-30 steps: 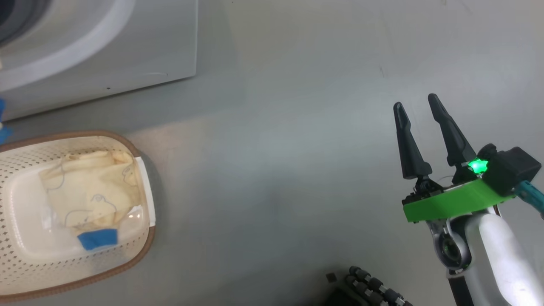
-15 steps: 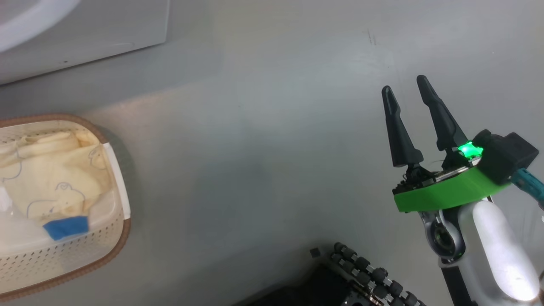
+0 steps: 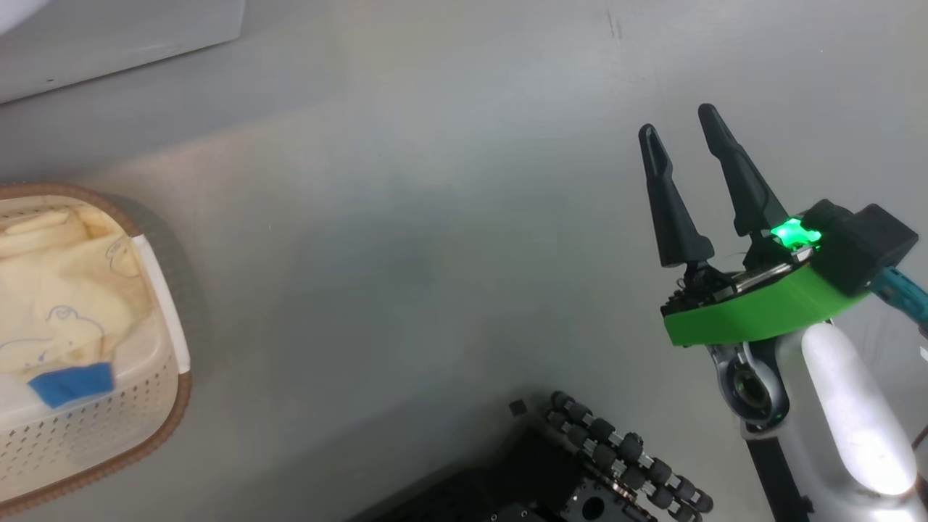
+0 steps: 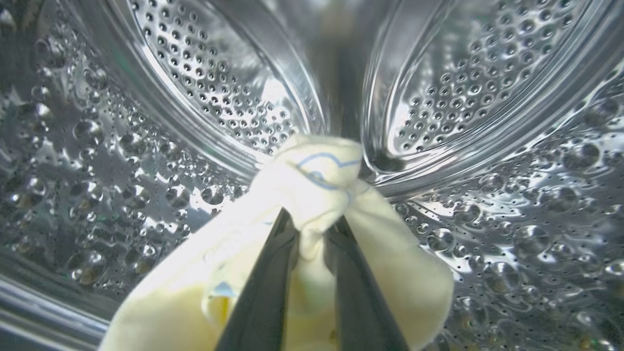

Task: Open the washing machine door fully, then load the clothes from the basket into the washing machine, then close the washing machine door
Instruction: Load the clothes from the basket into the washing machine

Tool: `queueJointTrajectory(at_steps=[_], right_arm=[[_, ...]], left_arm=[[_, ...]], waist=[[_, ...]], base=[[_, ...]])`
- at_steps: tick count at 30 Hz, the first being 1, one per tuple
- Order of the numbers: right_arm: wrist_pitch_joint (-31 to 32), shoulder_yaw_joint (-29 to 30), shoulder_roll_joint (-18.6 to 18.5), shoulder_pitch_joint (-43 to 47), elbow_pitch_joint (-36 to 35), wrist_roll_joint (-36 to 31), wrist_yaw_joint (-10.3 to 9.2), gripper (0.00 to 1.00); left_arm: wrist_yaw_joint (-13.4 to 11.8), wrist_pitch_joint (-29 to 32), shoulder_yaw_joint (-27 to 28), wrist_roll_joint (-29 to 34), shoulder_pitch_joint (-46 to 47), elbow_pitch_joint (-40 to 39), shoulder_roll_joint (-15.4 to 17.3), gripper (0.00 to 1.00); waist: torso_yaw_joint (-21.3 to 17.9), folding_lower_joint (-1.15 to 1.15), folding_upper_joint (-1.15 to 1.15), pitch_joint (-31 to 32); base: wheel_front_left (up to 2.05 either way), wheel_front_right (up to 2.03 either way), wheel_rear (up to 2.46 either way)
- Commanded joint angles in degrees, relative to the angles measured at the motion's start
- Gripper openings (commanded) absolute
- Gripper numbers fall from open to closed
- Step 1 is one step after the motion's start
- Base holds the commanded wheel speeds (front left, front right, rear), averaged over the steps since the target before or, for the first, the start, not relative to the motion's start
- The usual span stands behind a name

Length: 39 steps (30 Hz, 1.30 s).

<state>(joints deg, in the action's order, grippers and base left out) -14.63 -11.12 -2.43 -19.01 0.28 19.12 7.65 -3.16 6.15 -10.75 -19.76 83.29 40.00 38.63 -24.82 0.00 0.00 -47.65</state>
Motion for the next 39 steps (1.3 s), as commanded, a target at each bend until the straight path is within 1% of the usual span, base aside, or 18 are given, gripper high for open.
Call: queueJointTrajectory(at_steps=[1, 2, 10, 19, 20, 24, 25, 26, 27, 31, 34, 36, 37, 39], right_arm=[[-0.37, -0.64, -0.44, 0.65, -1.32, 0.41, -0.16, 1.0], [-0.37, -0.62, -0.44, 0.6, -1.28, 0.46, -0.16, 1.0], [-0.37, 0.08, -0.44, -0.13, -1.16, 0.35, -0.16, 1.0], [-0.37, 1.7, -0.44, -0.15, -1.3, -1.12, -0.16, 1.0], [-0.37, 2.32, -0.44, -0.12, -1.41, -1.8, -0.16, 1.0], [-0.37, 3.45, -0.44, 0.01, -1.67, -3.77, -0.16, 1.0], [-0.37, 3.45, -0.44, 0.01, -1.67, -3.77, -0.16, 1.0], [-0.37, 3.95, -0.44, 0.14, -1.64, -4.51, -0.16, 1.0], [-0.37, 4.21, -0.44, 0.22, -1.68, -4.92, -0.16, 1.0], [-0.37, 5.27, -0.44, 0.65, -1.66, -6.69, -0.16, 1.0], [-0.37, 6.15, -0.44, 1.05, -1.54, -8.07, -0.16, 1.0], [-0.37, 6.66, -0.44, 1.3, -1.3, -8.96, -0.16, 1.0], [-0.37, 7.06, -0.44, 1.56, -1.01, -9.81, -0.16, 1.0], [-0.37, 7.36, -0.44, 1.74, -0.75, -10.55, -0.16, 1.0]], left_arm=[[-0.29, 0.43, 1.18, -0.11, 1.49, -1.32, 2.83, 0.47], [-0.44, 0.59, 1.17, -0.21, 1.6, -0.86, 2.75, 0.99], [-0.87, -0.02, 1.43, -1.63, 0.88, 1.1, 1.66, 1.0], [-1.0, -3.83, 2.68, -4.25, -4.24, 1.8, -0.21, 1.0], [-1.05, -5.65, 2.89, -4.62, -5.91, 1.71, -0.65, 1.0], [-1.02, -9.33, 3.32, -5.67, -9.89, 1.35, -2.11, 1.0], [-1.02, -9.33, 3.32, -5.67, -9.89, 1.35, -2.11, 1.0], [-1.26, -11.61, 3.93, -6.52, -12.48, 0.92, -3.09, 1.0], [-1.5, -12.62, 4.23, -6.91, -13.83, 0.64, -3.58, 1.0], [-2.43, -16.84, 5.07, -8.16, -19.89, -1.96, -5.95, 1.0], [-3.55, -18.98, 5.33, -8.36, -25.09, -5.54, -7.74, 1.0], [-4.35, -19.82, 5.43, -8.42, -28.87, -8.58, -9.07, 1.0], [-5.34, -20.4, 5.45, -8.08, -32.66, -12.28, -10.29, 1.0], [-6.49, -20.73, 5.62, -7.79, -36.5, -16.18, -11.59, 1.0]], waist=[[-0.04, 0.0, 0.0, -0.21], [-0.03, 0.0, 0.0, -0.35], [0.78, 0.0, 0.0, -0.51], [3.7, 0.0, 0.0, 1.29], [4.6, 0.0, 0.0, 1.96], [6.63, 0.0, 0.0, 3.38], [6.63, 0.0, 0.0, 3.38], [7.71, 0.0, 0.0, 4.39], [8.26, 0.0, 0.0, 4.84], [10.66, 0.0, 0.0, 6.9], [12.58, 0.0, 0.0, 8.58], [13.76, 0.0, 0.0, 9.86], [14.89, 0.0, 0.0, 11.12], [15.88, 0.0, 0.0, 12.35]], base=[[0.0, 0.0, 0.0], [0.0, 0.0, 0.0], [0.0, 0.0, 0.0], [0.0, 0.0, 0.0], [0.0, 0.0, 0.0], [0.0, 0.0, 0.0], [0.0, 0.0, 0.0], [0.0, 0.0, 0.0], [0.0, 0.0, 0.0], [0.0, 0.0, 0.0], [0.0, 0.0, 0.0], [0.0, 0.0, 0.0], [0.0, 0.0, 0.0], [0.0, 0.0, 0.0]])
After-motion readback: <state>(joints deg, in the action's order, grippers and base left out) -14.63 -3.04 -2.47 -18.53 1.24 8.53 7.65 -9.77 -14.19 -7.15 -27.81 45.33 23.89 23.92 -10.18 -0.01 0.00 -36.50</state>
